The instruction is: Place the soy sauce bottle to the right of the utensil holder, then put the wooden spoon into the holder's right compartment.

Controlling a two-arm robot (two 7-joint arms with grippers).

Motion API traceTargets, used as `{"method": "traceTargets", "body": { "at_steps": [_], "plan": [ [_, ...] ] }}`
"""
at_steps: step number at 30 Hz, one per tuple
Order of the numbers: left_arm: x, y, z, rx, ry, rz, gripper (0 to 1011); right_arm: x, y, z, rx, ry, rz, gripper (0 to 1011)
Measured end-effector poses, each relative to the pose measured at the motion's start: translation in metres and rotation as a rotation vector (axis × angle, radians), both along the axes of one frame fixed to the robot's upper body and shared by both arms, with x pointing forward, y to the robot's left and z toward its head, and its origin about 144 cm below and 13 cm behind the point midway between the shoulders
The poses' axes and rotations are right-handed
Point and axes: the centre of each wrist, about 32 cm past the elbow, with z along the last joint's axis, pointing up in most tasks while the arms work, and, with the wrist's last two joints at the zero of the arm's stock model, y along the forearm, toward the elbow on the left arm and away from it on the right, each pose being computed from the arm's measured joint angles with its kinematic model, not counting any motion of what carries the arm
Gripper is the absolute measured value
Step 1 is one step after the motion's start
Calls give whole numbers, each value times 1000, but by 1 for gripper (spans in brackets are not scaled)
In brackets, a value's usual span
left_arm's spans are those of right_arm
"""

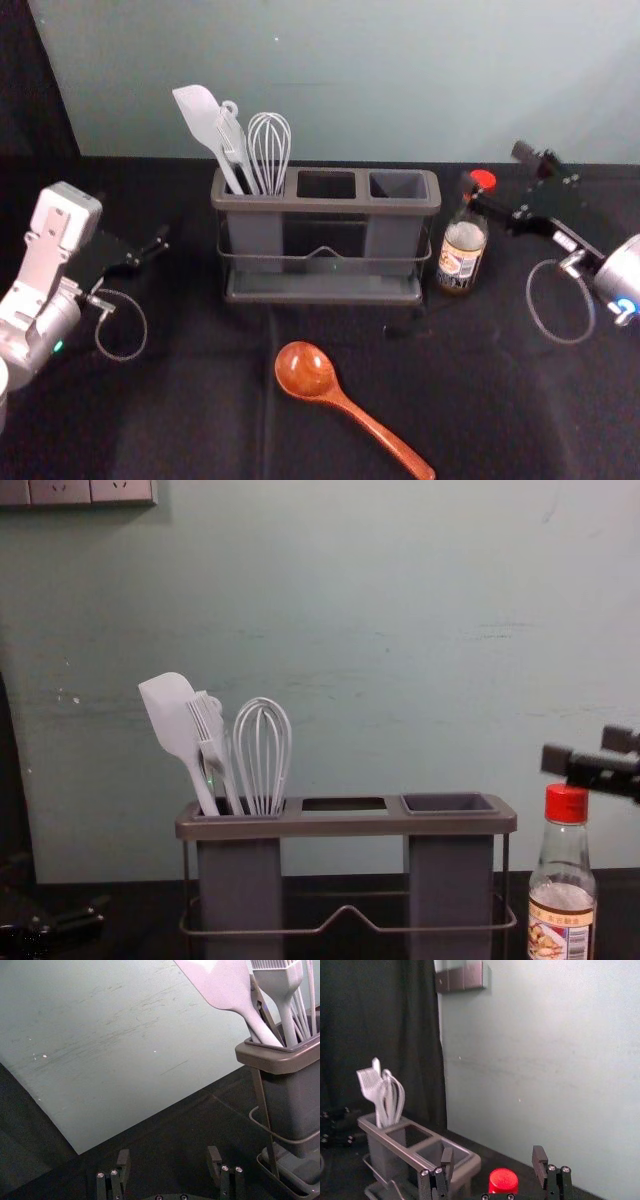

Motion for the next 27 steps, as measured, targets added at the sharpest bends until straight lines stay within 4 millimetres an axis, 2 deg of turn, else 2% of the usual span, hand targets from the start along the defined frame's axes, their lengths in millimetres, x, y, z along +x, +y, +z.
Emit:
{"method": "traceTargets", "body": {
  "at_steps": [5, 8, 15, 20, 27],
  "plan": [
    [0, 0, 0, 0, 0, 0, 1005, -19, -5, 15, 0, -35, 17, 1000],
    [0, 0, 0, 0, 0, 0, 1005, -37, -8, 26, -17, -43, 50, 1000],
    [0, 0, 0, 0, 0, 0, 1005, -68, -6, 32, -36, 27, 137, 1000],
    [0, 0, 0, 0, 0, 0, 1005, -81, 6, 33, -93, 115, 229, 1000],
    [0, 0, 0, 0, 0, 0, 1005, -81, 26, 32, -201, 221, 324, 1000]
  ]
}}
